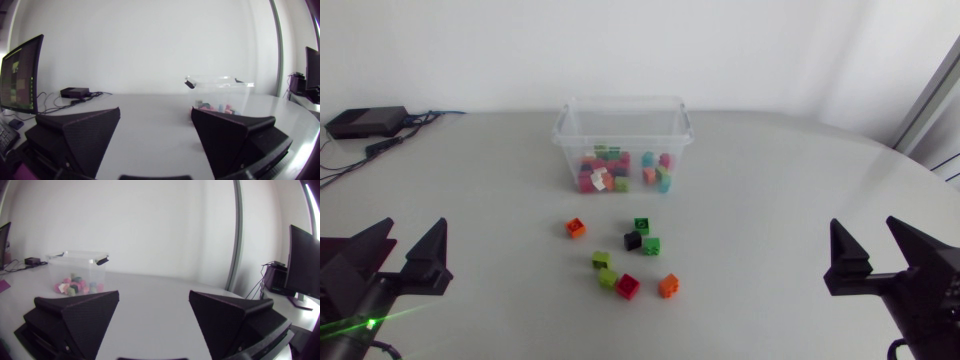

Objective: Place the duplo bricks in the container

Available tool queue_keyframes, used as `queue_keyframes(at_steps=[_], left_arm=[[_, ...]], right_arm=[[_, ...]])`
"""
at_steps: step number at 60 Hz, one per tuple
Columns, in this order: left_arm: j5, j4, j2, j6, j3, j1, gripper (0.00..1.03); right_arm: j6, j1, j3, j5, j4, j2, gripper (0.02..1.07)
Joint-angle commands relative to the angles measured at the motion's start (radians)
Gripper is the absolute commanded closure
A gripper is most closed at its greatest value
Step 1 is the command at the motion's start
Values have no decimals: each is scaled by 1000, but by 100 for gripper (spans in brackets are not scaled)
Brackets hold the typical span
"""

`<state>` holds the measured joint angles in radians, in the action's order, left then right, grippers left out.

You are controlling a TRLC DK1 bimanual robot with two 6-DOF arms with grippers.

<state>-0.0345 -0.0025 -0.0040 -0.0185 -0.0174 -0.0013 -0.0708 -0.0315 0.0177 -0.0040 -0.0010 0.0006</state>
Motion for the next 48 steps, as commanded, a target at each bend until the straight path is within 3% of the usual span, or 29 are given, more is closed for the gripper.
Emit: queue_keyframes(at_steps=[1,30,40,48], left_arm=[[1,-1,-10,28,16,-6,4],[2,-16,-4,29,-58,-28,6],[2,-11,131,32,-145,-78,7],[1,-7,286,34,-234,-140,7]], right_arm=[[26,10,-19,-4,-7,-5,6],[23,12,28,4,-14,-5,6],[22,28,96,4,-27,35,6],[22,35,176,2,-19,182,6]])
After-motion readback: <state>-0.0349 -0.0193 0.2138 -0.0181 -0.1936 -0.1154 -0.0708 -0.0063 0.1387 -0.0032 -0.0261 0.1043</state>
